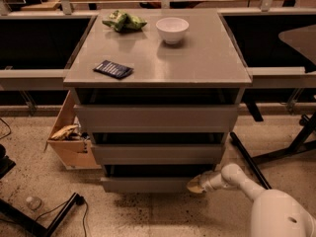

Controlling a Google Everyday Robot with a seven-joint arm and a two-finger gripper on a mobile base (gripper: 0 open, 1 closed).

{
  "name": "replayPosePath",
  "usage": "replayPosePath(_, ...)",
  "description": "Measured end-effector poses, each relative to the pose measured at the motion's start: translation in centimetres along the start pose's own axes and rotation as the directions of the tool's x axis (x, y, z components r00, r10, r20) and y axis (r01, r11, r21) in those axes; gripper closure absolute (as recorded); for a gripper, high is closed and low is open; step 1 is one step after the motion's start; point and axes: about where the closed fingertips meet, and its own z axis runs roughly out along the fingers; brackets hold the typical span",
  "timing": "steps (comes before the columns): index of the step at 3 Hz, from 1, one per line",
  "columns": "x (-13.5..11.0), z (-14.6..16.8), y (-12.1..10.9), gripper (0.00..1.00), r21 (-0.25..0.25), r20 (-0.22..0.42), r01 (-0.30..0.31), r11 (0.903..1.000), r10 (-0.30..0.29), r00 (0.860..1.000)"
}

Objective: Close bottom drawer

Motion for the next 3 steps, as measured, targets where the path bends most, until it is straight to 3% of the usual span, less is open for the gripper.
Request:
replayPosePath(1,0.00,0.01,0.01,0.04,0.000,0.000,0.000,1.0000,0.000,1.000)
replayPosePath(3,0.00,0.01,0.01,0.00,0.000,0.000,0.000,1.0000,0.000,1.000)
